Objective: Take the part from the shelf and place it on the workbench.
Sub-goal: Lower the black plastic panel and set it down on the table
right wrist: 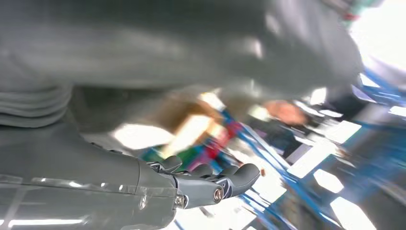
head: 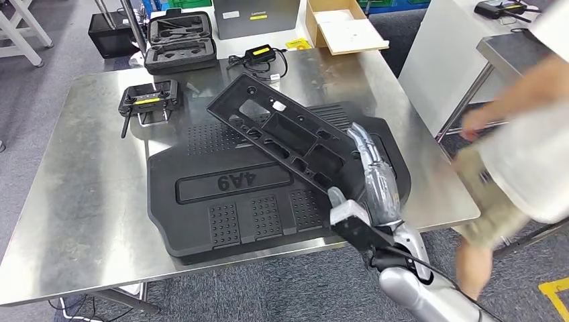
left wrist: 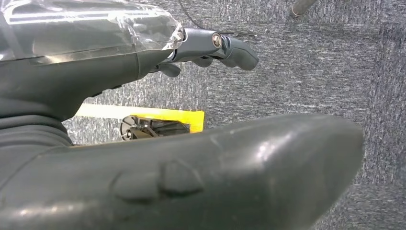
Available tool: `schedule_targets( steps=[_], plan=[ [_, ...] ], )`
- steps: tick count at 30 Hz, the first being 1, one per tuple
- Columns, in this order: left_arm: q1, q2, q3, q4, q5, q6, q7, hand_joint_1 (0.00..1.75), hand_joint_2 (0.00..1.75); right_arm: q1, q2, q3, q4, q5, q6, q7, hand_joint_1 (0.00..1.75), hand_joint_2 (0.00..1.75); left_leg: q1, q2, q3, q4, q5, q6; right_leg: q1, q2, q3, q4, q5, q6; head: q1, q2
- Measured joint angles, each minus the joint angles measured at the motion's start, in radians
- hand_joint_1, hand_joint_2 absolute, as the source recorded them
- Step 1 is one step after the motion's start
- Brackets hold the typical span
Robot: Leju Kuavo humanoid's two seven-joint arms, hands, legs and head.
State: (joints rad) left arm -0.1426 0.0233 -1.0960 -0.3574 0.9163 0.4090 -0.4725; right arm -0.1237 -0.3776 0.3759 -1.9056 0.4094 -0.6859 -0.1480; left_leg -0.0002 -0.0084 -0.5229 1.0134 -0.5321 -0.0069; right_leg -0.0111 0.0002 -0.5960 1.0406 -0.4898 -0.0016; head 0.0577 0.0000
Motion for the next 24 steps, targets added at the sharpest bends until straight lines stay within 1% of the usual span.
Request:
schedule_targets(
  steps=[1, 3, 5, 7, 9, 11, 16, 19, 24],
  plan=[
    [-0.001, 0.000, 0.000, 0.000, -0.003, 0.000, 0.003, 0.00, 0.00, 0.011, 0.020, -0.020, -0.016, 0.040, -0.002, -0.050, 0.00, 0.00, 0.000, 0.000, 0.000, 0.000, 0.000, 0.000, 0.000, 0.000, 0.000, 0.000, 0.000, 0.000, 0.000, 0.000],
    [-0.005, 0.000, 0.000, 0.000, -0.008, 0.003, 0.008, 0.00, 0.00, 0.028, 0.070, -0.065, -0.051, 0.144, -0.004, -0.121, 0.00, 0.87, 0.000, 0.000, 0.000, 0.000, 0.000, 0.000, 0.000, 0.000, 0.000, 0.000, 0.000, 0.000, 0.000, 0.000],
    [-0.008, 0.000, 0.000, 0.000, -0.009, 0.011, 0.011, 0.00, 0.00, 0.037, 0.118, -0.106, -0.087, 0.233, -0.005, -0.158, 0.00, 1.75, 0.000, 0.000, 0.001, 0.000, 0.000, 0.000, 0.001, 0.000, 0.001, 0.000, 0.000, 0.000, 0.000, 0.000],
    [-0.009, -0.001, 0.000, 0.000, -0.007, 0.023, 0.013, 0.00, 0.00, 0.044, 0.165, -0.142, -0.122, 0.290, -0.005, -0.187, 0.00, 1.75, 0.001, 0.000, 0.001, -0.001, 0.000, 0.000, 0.001, 0.000, 0.001, 0.000, 0.000, 0.000, 0.000, 0.000],
    [-0.009, -0.001, 0.000, 0.000, -0.005, 0.037, 0.014, 0.00, 0.00, 0.047, 0.212, -0.172, -0.154, 0.320, -0.005, -0.221, 0.00, 1.75, 0.001, 0.000, 0.001, -0.001, 0.000, 0.000, 0.001, 0.000, 0.001, 0.000, 0.000, 0.000, 0.000, 0.000],
    [-0.008, -0.001, 0.000, 0.000, -0.003, 0.048, 0.015, 0.00, 0.00, 0.048, 0.249, -0.192, -0.180, 0.327, -0.005, -0.250, 0.00, 1.75, 0.001, 0.000, 0.001, -0.001, 0.000, 0.000, 0.001, 0.000, 0.001, 0.000, 0.000, 0.000, 0.000, 0.000],
    [-0.008, -0.003, 0.000, 0.000, 0.000, 0.052, 0.015, 0.00, 0.00, 0.052, 0.324, -0.236, -0.226, 0.328, -0.005, -0.289, 0.00, 1.75, 0.001, 0.001, 0.001, -0.001, 0.000, 0.000, 0.002, 0.000, 0.002, 0.000, 0.000, 0.000, 0.000, 0.000],
    [-0.007, -0.004, 0.000, 0.003, 0.003, 0.056, 0.015, 0.00, 0.00, 0.059, 0.380, -0.274, -0.248, 0.322, -0.005, -0.350, 0.00, 1.75, 0.001, 0.001, 0.001, -0.001, 0.000, 0.000, 0.002, 0.000, 0.002, -0.001, 0.000, 0.000, 0.000, 0.000],
    [-0.006, -0.007, 0.000, 0.007, 0.005, 0.070, 0.016, 0.00, 0.00, 0.063, 0.466, -0.316, -0.283, 0.324, -0.006, -0.467, 0.00, 1.75, -0.002, 0.000, 0.001, 0.002, -0.001, 0.002, -0.001, 0.000, 0.002, -0.004, 0.002, 0.004, 0.000, 0.000]
  ],
)
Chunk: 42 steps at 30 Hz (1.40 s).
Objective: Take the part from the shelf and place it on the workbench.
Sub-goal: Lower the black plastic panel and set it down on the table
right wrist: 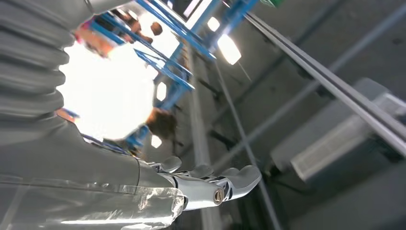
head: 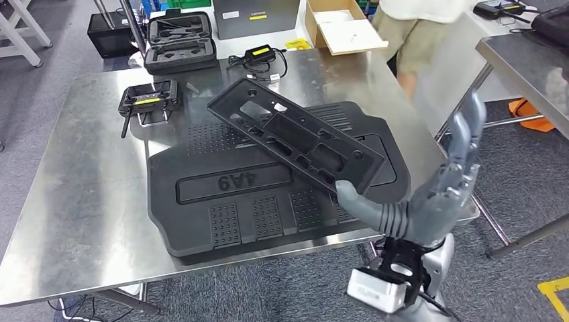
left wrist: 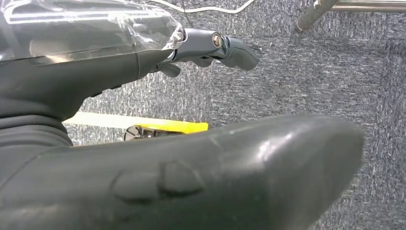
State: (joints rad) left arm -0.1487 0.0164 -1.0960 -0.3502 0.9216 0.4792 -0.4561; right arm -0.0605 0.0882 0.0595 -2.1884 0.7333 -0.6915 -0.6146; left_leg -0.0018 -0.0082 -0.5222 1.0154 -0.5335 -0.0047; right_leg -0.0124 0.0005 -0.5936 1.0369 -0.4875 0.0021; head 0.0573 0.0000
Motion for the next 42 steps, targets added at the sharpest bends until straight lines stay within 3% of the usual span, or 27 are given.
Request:
schedule_targets(
  steps=[4, 8, 10, 12, 13, 14, 15, 17, 19, 22, 24, 27, 28, 29, 30, 31, 33, 35, 38, 40, 42],
  plan=[
    [0.001, 0.000, 0.000, 0.000, 0.000, 0.008, 0.004, 0.00, 0.00, 0.005, 0.047, -0.019, -0.015, -0.016, 0.000, -0.038, 0.00, 1.75, -0.003, 0.000, -0.001, 0.004, -0.002, 0.005, -0.003, 0.000, 0.001, -0.001, 0.002, 0.005, 0.000, 0.000],
    [0.001, -0.001, 0.000, 0.000, 0.001, 0.015, 0.006, 0.00, 0.00, 0.020, 0.067, -0.027, -0.022, -0.033, 0.000, -0.037, 0.00, 1.75, 0.003, 0.004, 0.006, -0.013, 0.013, 0.021, -0.003, 0.000, 0.004, 0.002, -0.003, 0.018, 0.000, 0.000],
    [0.001, -0.002, 0.000, 0.000, 0.001, 0.017, 0.007, 0.00, 0.00, 0.027, 0.070, -0.032, -0.024, -0.035, 0.000, -0.031, 0.00, 1.75, 0.010, 0.009, 0.010, -0.027, 0.023, 0.028, -0.003, 0.000, -0.024, 0.069, -0.048, 0.024, 0.005, 0.000],
    [0.002, -0.003, 0.000, 0.000, 0.001, 0.017, 0.008, 0.00, 0.00, 0.035, 0.074, -0.039, -0.025, -0.038, 0.000, -0.030, 0.00, 1.75, 0.011, 0.010, 0.008, -0.027, 0.024, 0.031, -0.005, 0.000, -0.080, 0.191, -0.104, 0.029, 0.010, 0.000],
    [0.003, -0.003, 0.000, 0.000, 0.001, 0.017, 0.009, 0.00, 0.00, 0.040, 0.076, -0.042, -0.025, -0.040, 0.000, -0.029, 0.00, 1.75, 0.011, 0.011, 0.008, -0.027, 0.024, 0.030, -0.007, 0.000, -0.100, 0.235, -0.115, 0.032, 0.010, 0.000],
    [0.004, -0.003, 0.000, 0.000, 0.001, 0.017, 0.011, 0.00, 0.00, 0.044, 0.078, -0.044, -0.025, -0.041, 0.000, -0.027, 0.00, 1.75, 0.012, 0.011, 0.008, -0.025, 0.023, 0.029, -0.009, 0.000, -0.106, 0.246, -0.106, 0.034, 0.010, 0.000],
    [0.004, -0.003, 0.000, 0.000, 0.000, 0.017, 0.012, 0.00, 0.00, 0.046, 0.079, -0.045, -0.025, -0.042, 0.000, -0.023, 0.00, 1.75, 0.014, 0.011, 0.009, -0.023, 0.021, 0.026, -0.012, -0.001, -0.093, 0.218, -0.080, 0.036, 0.011, 0.000],
    [0.003, -0.004, 0.000, 0.000, -0.001, 0.017, 0.014, 0.00, 0.00, 0.048, 0.080, -0.046, -0.024, -0.043, 0.000, -0.017, 0.00, 1.75, 0.017, 0.010, 0.009, -0.015, 0.014, 0.016, -0.014, 0.000, -0.033, 0.091, -0.019, 0.037, 0.012, 0.000],
    [0.002, -0.004, 0.000, 0.000, -0.002, 0.017, 0.017, 0.00, 0.00, 0.049, 0.083, -0.048, -0.025, -0.044, 0.000, -0.014, 0.00, 1.75, 0.016, 0.009, 0.005, -0.005, 0.007, 0.003, -0.011, 0.003, 0.002, 0.010, 0.003, 0.028, 0.013, 0.000],
    [0.001, -0.004, 0.000, 0.000, -0.003, 0.017, 0.019, 0.00, 0.00, 0.054, 0.086, -0.052, -0.025, -0.047, 0.000, -0.012, 0.00, 1.75, 0.016, 0.008, 0.003, -0.004, 0.005, -0.014, -0.006, 0.006, 0.000, 0.002, 0.002, 0.008, 0.006, 0.000],
    [-0.001, -0.004, 0.000, 0.000, -0.003, 0.017, 0.020, 0.00, 0.00, 0.055, 0.089, -0.054, -0.025, -0.049, 0.000, -0.011, 0.00, 1.75, 0.019, 0.008, -0.006, 0.022, -0.018, -0.025, -0.007, 0.004, 0.001, -0.004, 0.006, -0.005, 0.001, 0.000],
    [-0.001, -0.004, 0.000, 0.000, -0.003, 0.018, 0.021, 0.00, 0.00, 0.057, 0.095, -0.055, -0.025, -0.050, 0.000, -0.007, 0.00, 1.75, 0.020, 0.008, -0.077, 0.190, -0.111, -0.033, -0.007, -0.001, -0.002, -0.006, 0.009, -0.014, -0.009, 0.000],
    [0.001, -0.004, 0.000, 0.000, -0.002, 0.019, 0.022, 0.00, 0.00, 0.059, 0.095, -0.055, -0.025, -0.048, 0.000, -0.004, 0.00, 1.75, 0.020, 0.008, -0.104, 0.248, -0.132, -0.034, -0.006, -0.002, -0.004, -0.006, 0.009, -0.015, -0.010, 0.000],
    [0.002, -0.004, 0.000, 0.000, -0.001, 0.020, 0.023, 0.00, 0.00, 0.061, 0.095, -0.055, -0.025, -0.047, 0.000, -0.001, 0.00, 1.75, 0.020, 0.008, -0.117, 0.277, -0.135, -0.033, -0.005, -0.002, -0.005, -0.004, 0.010, -0.016, -0.011, 0.000],
    [0.003, -0.004, 0.000, 0.000, -0.001, 0.020, 0.023, 0.00, 0.00, 0.063, 0.096, -0.055, -0.025, -0.045, 0.000, 0.002, 0.00, 1.31, 0.020, 0.008, -0.113, 0.269, -0.118, -0.032, -0.005, -0.002, -0.006, -0.003, 0.010, -0.016, -0.011, 0.000],
    [0.004, -0.004, 0.000, 0.000, 0.000, 0.020, 0.023, 0.00, 0.00, 0.065, 0.097, -0.056, -0.025, -0.044, 0.000, 0.003, 0.00, 0.87, 0.020, 0.008, -0.091, 0.222, -0.085, -0.029, -0.005, -0.001, -0.006, -0.001, 0.010, -0.015, -0.012, 0.000],
    [0.004, -0.004, 0.000, 0.000, 0.001, 0.021, 0.024, 0.00, 0.00, 0.070, 0.101, -0.056, -0.025, -0.043, 0.000, 0.004, 0.00, 0.00, 0.019, 0.008, -0.029, 0.085, -0.021, -0.024, -0.003, -0.001, -0.006, 0.003, 0.009, -0.011, -0.013, 0.000],
    [0.005, -0.004, 0.000, 0.000, 0.002, 0.022, 0.024, 0.00, 0.00, 0.076, 0.104, -0.058, -0.025, -0.042, 0.000, 0.005, 0.00, 0.00, 0.016, 0.007, -0.003, 0.013, 0.001, -0.018, -0.001, 0.000, -0.009, 0.005, 0.011, -0.003, -0.013, 0.000],
    [0.009, -0.004, 0.000, 0.000, 0.009, 0.024, 0.023, 0.00, 0.00, 0.087, 0.106, -0.060, -0.025, -0.036, 0.000, 0.018, 0.00, 0.00, 0.013, 0.008, -0.007, 0.005, 0.009, -0.002, -0.002, 0.000, -0.009, 0.003, 0.015, 0.012, -0.013, 0.000],
    [0.009, -0.004, 0.000, 0.000, 0.015, 0.027, 0.021, 0.00, 0.00, 0.097, 0.106, -0.063, -0.025, -0.031, 0.000, 0.029, 0.00, 0.00, 0.015, 0.011, -0.010, -0.001, 0.018, 0.014, -0.005, 0.000, -0.023, 0.041, -0.018, 0.020, -0.009, 0.000],
    [0.010, -0.004, 0.000, 0.000, 0.020, 0.031, 0.019, 0.00, 0.00, 0.105, 0.106, -0.066, -0.025, -0.030, 0.000, 0.032, 0.00, 0.00, 0.013, 0.014, -0.017, -0.003, 0.025, 0.024, -0.005, 0.000, -0.068, 0.152, -0.090, 0.026, -0.001, 0.000]
  ],
)
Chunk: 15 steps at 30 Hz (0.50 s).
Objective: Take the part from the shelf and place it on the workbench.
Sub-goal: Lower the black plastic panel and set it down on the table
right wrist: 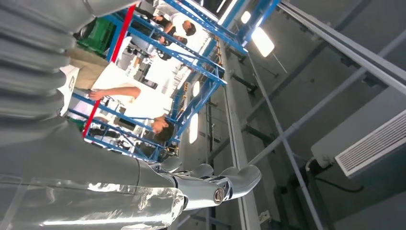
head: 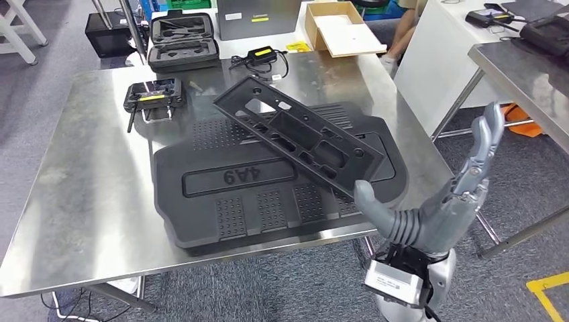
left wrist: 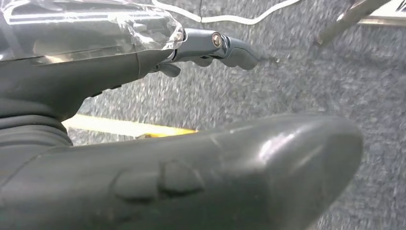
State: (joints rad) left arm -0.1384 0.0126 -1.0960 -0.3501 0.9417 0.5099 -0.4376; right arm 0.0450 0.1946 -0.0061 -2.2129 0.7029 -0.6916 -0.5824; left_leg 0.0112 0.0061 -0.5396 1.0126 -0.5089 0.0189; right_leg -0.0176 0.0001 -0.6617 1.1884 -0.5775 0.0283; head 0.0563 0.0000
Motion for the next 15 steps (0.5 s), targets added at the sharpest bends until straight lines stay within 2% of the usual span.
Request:
schedule_targets(
  steps=[1, 2, 3, 4, 6, 8, 10, 12, 14, 15],
  plan=[
    [0.001, 0.000, 0.000, 0.000, 0.003, 0.002, -0.001, 0.00, 0.00, 0.005, 0.000, -0.002, 0.000, -0.001, 0.000, 0.001, 0.00, 0.00, -0.002, 0.001, -0.005, 0.001, 0.002, 0.003, 0.000, 0.000, -0.027, 0.068, -0.032, 0.002, 0.003, 0.000],
    [0.003, 0.000, 0.000, 0.000, 0.006, 0.003, -0.002, 0.00, 0.00, 0.009, 0.000, -0.005, 0.000, -0.003, 0.000, 0.002, 0.00, 0.00, -0.005, 0.001, -0.008, 0.001, 0.004, 0.005, 0.000, 0.000, -0.047, 0.120, -0.052, 0.002, 0.005, 0.000],
    [0.004, 0.000, 0.000, 0.000, 0.009, 0.003, -0.004, 0.00, 0.00, 0.013, 0.000, -0.008, 0.001, -0.004, 0.000, 0.005, 0.00, 0.00, -0.007, 0.002, -0.011, 0.002, 0.005, 0.005, 0.001, 0.000, -0.047, 0.135, -0.050, 0.001, 0.006, 0.000],
    [0.005, 0.000, 0.000, 0.000, 0.012, 0.004, -0.005, 0.00, 0.00, 0.016, 0.000, -0.011, 0.001, -0.005, 0.000, 0.007, 0.00, 0.00, -0.009, 0.001, -0.012, 0.003, 0.006, 0.006, 0.002, 0.000, -0.031, 0.115, -0.033, -0.003, 0.006, 0.000],
    [0.006, -0.001, 0.000, 0.000, 0.014, 0.005, -0.008, 0.00, 0.00, 0.017, 0.000, -0.014, 0.001, -0.005, 0.000, 0.016, 0.00, 0.00, -0.012, 0.001, -0.011, 0.004, 0.006, 0.005, 0.007, 0.000, 0.050, -0.030, 0.030, -0.017, 0.008, 0.000],
    [0.005, -0.002, 0.000, 0.000, 0.018, 0.006, -0.011, 0.00, 0.00, 0.018, 0.000, -0.015, 0.001, -0.003, 0.000, 0.026, 0.00, 0.00, -0.014, 0.001, -0.014, 0.006, 0.008, 0.000, 0.015, 0.000, 0.104, -0.143, 0.062, -0.028, 0.007, 0.000],
    [0.005, -0.003, 0.000, 0.000, 0.021, 0.007, -0.012, 0.00, 0.00, 0.020, 0.000, -0.018, 0.001, 0.000, 0.000, 0.032, 0.00, 0.00, -0.013, 0.001, -0.018, 0.007, 0.012, -0.009, 0.021, 0.000, 0.107, -0.163, 0.066, -0.033, 0.007, 0.000],
    [0.005, -0.004, 0.000, 0.000, 0.022, 0.008, -0.012, 0.00, 0.00, 0.020, 0.000, -0.021, 0.001, 0.001, 0.000, 0.037, 0.00, 0.00, -0.014, 0.000, -0.019, 0.009, 0.012, -0.019, 0.017, -0.001, 0.107, -0.171, 0.075, -0.041, 0.008, 0.000],
    [0.005, -0.004, 0.000, 0.000, 0.024, 0.009, -0.013, 0.00, 0.00, 0.020, 0.000, -0.024, 0.001, 0.000, 0.000, 0.044, 0.00, 0.00, -0.013, -0.003, -0.034, 0.051, -0.025, -0.029, 0.010, -0.005, 0.105, -0.181, 0.086, -0.051, 0.002, 0.000],
    [0.005, -0.004, 0.000, 0.000, 0.024, 0.010, -0.013, 0.00, 0.00, 0.021, 0.000, -0.026, 0.001, 0.000, 0.000, 0.047, 0.00, 0.00, -0.010, -0.004, -0.055, 0.104, -0.061, -0.033, 0.008, -0.007, 0.102, -0.183, 0.089, -0.053, -0.001, 0.000]
  ],
)
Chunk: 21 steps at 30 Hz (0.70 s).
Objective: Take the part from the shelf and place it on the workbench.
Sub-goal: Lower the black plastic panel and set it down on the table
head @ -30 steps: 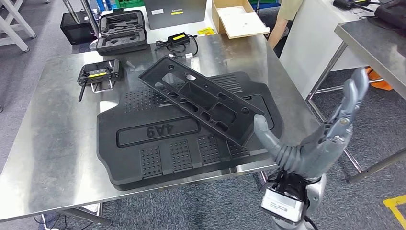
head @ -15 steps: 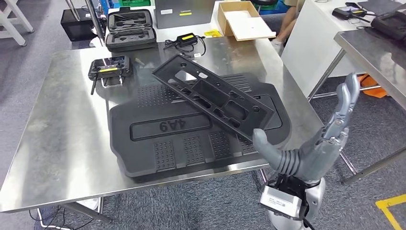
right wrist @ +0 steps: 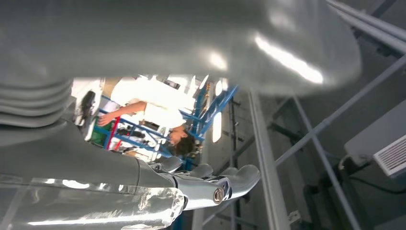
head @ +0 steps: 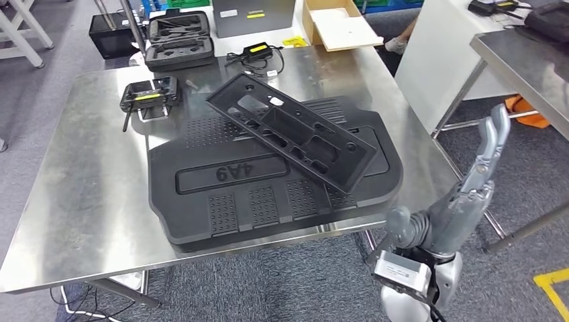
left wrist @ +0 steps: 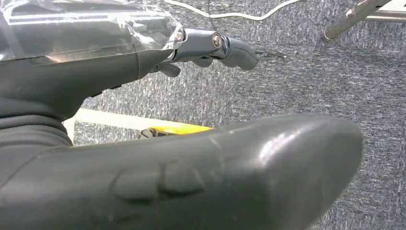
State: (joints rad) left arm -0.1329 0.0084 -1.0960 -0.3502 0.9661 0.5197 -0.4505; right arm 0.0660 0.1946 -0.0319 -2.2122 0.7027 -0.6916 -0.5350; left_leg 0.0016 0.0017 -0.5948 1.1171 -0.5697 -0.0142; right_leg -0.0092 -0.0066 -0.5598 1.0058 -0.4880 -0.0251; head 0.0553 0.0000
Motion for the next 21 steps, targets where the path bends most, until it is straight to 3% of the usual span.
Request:
schedule_targets(
  steps=[2, 3, 4, 5, 7, 9, 13, 14, 15, 18, 19, 20, 21],
  plan=[
    [0.001, 0.000, 0.000, 0.000, 0.001, 0.000, 0.000, 0.00, 0.00, 0.003, 0.000, -0.004, 0.000, -0.001, 0.000, 0.005, 0.00, 0.00, 0.005, 0.000, -0.054, 0.135, -0.070, -0.009, 0.000, -0.002, -0.009, 0.003, 0.004, -0.003, -0.005, 0.000],
    [0.002, 0.000, 0.000, 0.000, 0.002, 0.001, 0.000, 0.00, 0.00, 0.005, 0.000, -0.005, 0.000, -0.001, 0.000, 0.007, 0.00, 0.00, 0.008, 0.000, -0.073, 0.185, -0.087, -0.012, 0.000, -0.003, -0.013, 0.005, 0.005, -0.003, -0.006, 0.000],
    [0.003, 0.000, 0.000, 0.000, 0.003, 0.001, 0.000, 0.00, 0.00, 0.007, 0.000, -0.007, 0.000, -0.002, 0.000, 0.008, 0.00, 0.00, 0.011, 0.000, -0.070, 0.192, -0.082, -0.015, -0.001, -0.004, -0.016, 0.007, 0.007, -0.001, -0.006, 0.000],
    [0.004, 0.000, 0.000, 0.000, 0.003, 0.001, 0.000, 0.00, 0.00, 0.008, 0.000, -0.009, 0.000, -0.001, 0.000, 0.010, 0.00, 0.00, 0.013, 0.000, -0.050, 0.161, -0.060, -0.017, -0.002, -0.004, -0.018, 0.009, 0.008, 0.001, -0.007, 0.000],
    [0.004, 0.000, 0.000, 0.000, 0.005, 0.001, 0.000, 0.00, 0.00, 0.010, 0.000, -0.014, 0.001, 0.000, 0.000, 0.016, 0.00, 0.00, 0.019, 0.000, 0.030, 0.014, 0.004, -0.020, -0.006, -0.003, -0.022, 0.017, 0.009, 0.007, -0.007, 0.000],
    [0.003, -0.001, 0.000, 0.000, 0.007, 0.001, 0.000, 0.00, 0.00, 0.010, 0.000, -0.019, 0.001, 0.002, 0.000, 0.022, 0.00, 0.00, 0.019, -0.002, 0.074, -0.083, 0.035, -0.018, -0.005, -0.002, -0.029, 0.026, 0.010, 0.018, -0.008, 0.000],
    [0.008, -0.002, 0.000, 0.000, 0.010, 0.005, 0.000, 0.00, 0.00, 0.018, 0.000, -0.026, 0.001, -0.010, 0.000, 0.022, 0.00, 0.00, 0.013, -0.003, 0.062, -0.092, 0.049, 0.009, -0.006, 0.000, -0.037, 0.029, 0.018, 0.041, -0.002, 0.000],
    [0.007, -0.002, 0.000, 0.000, 0.011, 0.007, 0.000, 0.00, 0.00, 0.021, 0.000, -0.030, 0.001, -0.013, 0.000, 0.021, 0.00, 0.00, 0.012, -0.001, 0.059, -0.094, 0.054, 0.018, -0.008, 0.001, -0.040, 0.036, 0.010, 0.046, -0.002, 0.000],
    [0.006, -0.002, 0.000, 0.000, 0.011, 0.008, 0.000, 0.00, 0.00, 0.022, 0.000, -0.034, 0.001, -0.015, 0.000, 0.020, 0.00, 0.00, 0.013, 0.000, 0.053, -0.096, 0.061, 0.027, -0.009, 0.001, -0.052, 0.064, -0.015, 0.050, 0.002, 0.000],
    [0.006, -0.002, 0.000, 0.000, 0.011, 0.010, 0.000, 0.00, 0.00, 0.026, 0.000, -0.043, 0.001, -0.014, 0.000, 0.018, 0.00, 0.00, 0.009, 0.005, 0.027, -0.096, 0.079, 0.040, -0.009, 0.002, -0.119, 0.242, -0.134, 0.056, 0.015, 0.000],
    [0.006, -0.002, 0.000, 0.000, 0.011, 0.011, 0.000, 0.00, 0.00, 0.028, 0.000, -0.045, 0.001, -0.014, 0.000, 0.019, 0.00, 0.00, 0.006, 0.005, 0.019, -0.096, 0.084, 0.042, -0.008, 0.002, -0.133, 0.292, -0.156, 0.055, 0.017, 0.000],
    [0.006, -0.002, 0.000, 0.000, 0.011, 0.011, 0.000, 0.00, 0.00, 0.030, 0.000, -0.047, 0.002, -0.014, 0.000, 0.021, 0.00, 0.00, 0.002, 0.006, 0.012, -0.096, 0.090, 0.042, -0.007, 0.002, -0.129, 0.308, -0.160, 0.052, 0.018, 0.000],
    [0.005, -0.002, 0.000, 0.000, 0.012, 0.011, 0.000, 0.00, 0.00, 0.031, 0.000, -0.049, 0.002, -0.013, 0.000, 0.023, 0.00, 0.00, -0.001, 0.006, 0.005, -0.095, 0.095, 0.043, -0.005, 0.002, -0.105, 0.285, -0.147, 0.046, 0.018, 0.000]
  ],
)
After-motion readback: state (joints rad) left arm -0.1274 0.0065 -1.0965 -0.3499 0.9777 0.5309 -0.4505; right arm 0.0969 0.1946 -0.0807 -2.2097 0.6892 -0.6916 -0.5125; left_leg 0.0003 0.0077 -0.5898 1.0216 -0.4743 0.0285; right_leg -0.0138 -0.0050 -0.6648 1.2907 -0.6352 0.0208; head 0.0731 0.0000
